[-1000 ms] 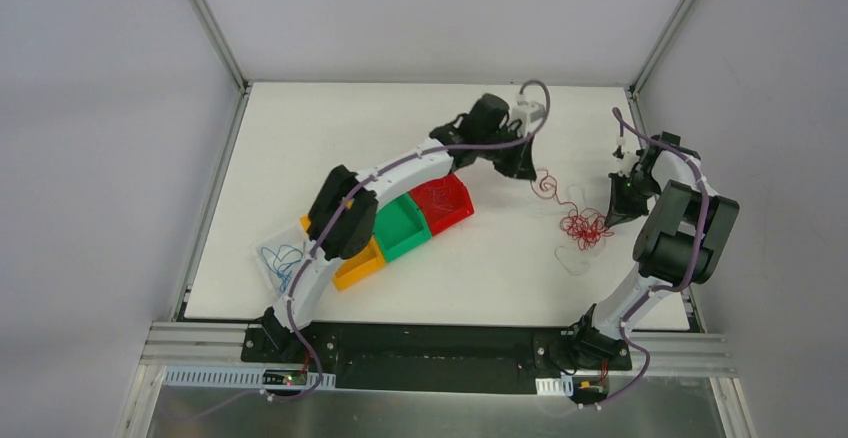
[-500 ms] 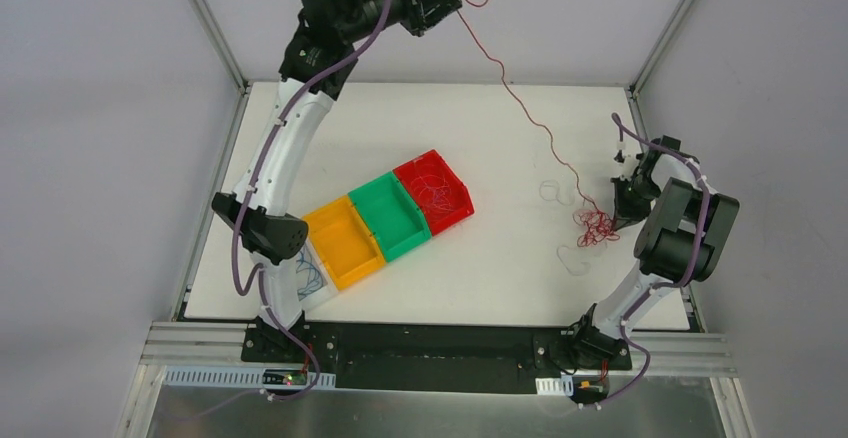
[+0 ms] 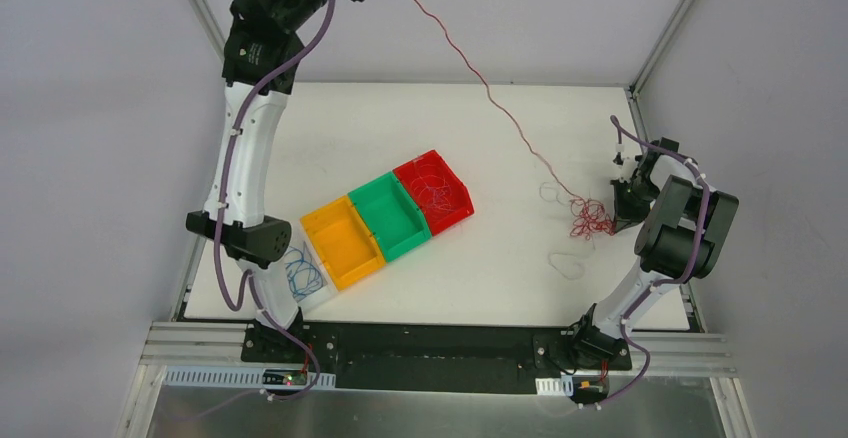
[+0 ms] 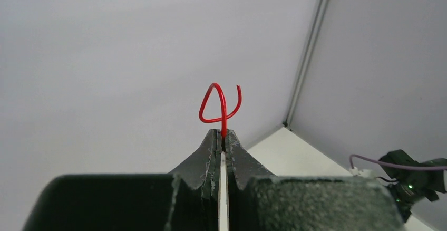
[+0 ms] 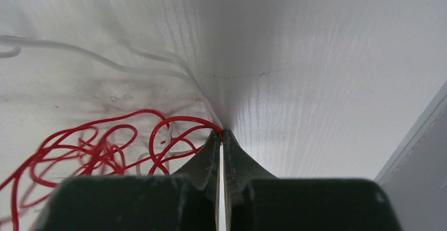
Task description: Untangle the cables
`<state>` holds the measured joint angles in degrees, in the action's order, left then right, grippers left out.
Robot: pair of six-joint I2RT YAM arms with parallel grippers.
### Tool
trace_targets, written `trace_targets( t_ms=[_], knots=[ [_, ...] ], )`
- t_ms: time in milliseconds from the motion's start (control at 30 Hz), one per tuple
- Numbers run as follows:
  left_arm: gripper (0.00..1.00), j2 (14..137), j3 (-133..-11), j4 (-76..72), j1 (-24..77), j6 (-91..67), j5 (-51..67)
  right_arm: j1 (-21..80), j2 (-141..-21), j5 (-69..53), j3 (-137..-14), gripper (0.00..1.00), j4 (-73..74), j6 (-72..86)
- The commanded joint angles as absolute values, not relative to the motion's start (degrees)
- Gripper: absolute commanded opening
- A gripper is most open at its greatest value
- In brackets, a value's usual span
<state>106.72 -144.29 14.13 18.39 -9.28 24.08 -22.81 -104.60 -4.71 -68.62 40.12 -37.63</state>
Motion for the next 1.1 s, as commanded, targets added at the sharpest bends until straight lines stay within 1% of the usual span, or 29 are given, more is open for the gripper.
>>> trace_targets(
  t_ms=[0, 167, 267, 367, 433, 500, 600, 667, 833, 1000, 1067],
  knots=[
    [0.00, 100.93, -147.49, 10.11, 16.99, -5.90, 20.16, -23.55, -104.74, -2.57, -67.63, 0.03, 40.49, -38.88],
    [0.00, 99.26, -146.71, 9.32, 16.96, -5.82, 21.12, -23.64, -103.47, -2.93, -67.46, 0.04, 41.16, -39.17],
    [0.00, 99.34, -149.00, 8.24, 16.95, -1.49, 17.54, -23.64, -103.21, -1.97, -66.93, 0.01, 40.83, -40.03],
    [0.00, 99.74, -151.99, 5.90, 16.94, 5.76, 11.18, -23.94, -103.27, -1.06, -66.32, 0.01, 40.17, -41.20],
    [0.00, 99.27, -152.16, 4.05, 16.88, 9.83, 7.39, -24.15, -103.52, -0.95, -66.34, 0.06, 40.04, -41.38],
    [0.00, 98.35, -151.57, 2.57, 16.92, 13.52, 5.14, -24.30, -103.57, -1.10, -66.63, 0.16, 40.27, -41.04],
    [0.00, 96.68, -150.35, 1.32, 16.90, 14.82, 3.62, -24.35, -102.96, -1.98, -66.98, 0.31, 40.65, -40.21],
    [0.00, 95.21, -148.60, 1.56, 16.88, 13.25, 4.85, -24.43, -102.43, -3.15, -67.75, 0.34, 41.86, -39.93],
    [0.00, 92.92, -144.27, 1.69, 16.92, 7.18, 12.27, -24.68, -99.03, -6.73, -69.71, 0.35, 44.94, -39.78],
    [0.00, 96.28, -151.25, 0.90, 16.89, 9.63, 9.08, -26.65, -96.48, -6.78, -70.85, 0.45, 46.10, -40.88],
    [0.00, 96.34, -151.55, -0.49, 16.88, 10.29, 9.52, -28.00, -95.80, -7.94, -71.87, 0.50, 47.15, -40.90]
  ],
)
